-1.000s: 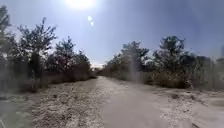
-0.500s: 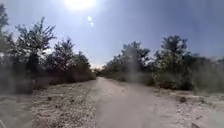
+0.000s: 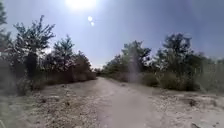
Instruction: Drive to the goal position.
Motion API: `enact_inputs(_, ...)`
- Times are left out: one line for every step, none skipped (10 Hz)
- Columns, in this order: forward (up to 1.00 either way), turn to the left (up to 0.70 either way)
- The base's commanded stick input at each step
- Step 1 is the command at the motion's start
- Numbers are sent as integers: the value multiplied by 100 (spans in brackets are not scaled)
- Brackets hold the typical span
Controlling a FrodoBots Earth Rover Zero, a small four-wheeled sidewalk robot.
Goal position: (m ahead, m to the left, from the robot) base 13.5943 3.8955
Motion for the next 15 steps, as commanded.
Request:
enact_inputs(45,2)
enact_inputs(45,2)
enact_inputs(45,2)
enact_inputs(45,2)
enact_inputs(45,2)
enact_inputs(45,2)
enact_inputs(45,2)
enact_inputs(45,2)
enact_inputs(45,2)
enact_inputs(45,2)
enact_inputs(45,2)
enact_inputs(45,2)
enact_inputs(45,2)
enact_inputs(45,2)
enact_inputs(45,2)
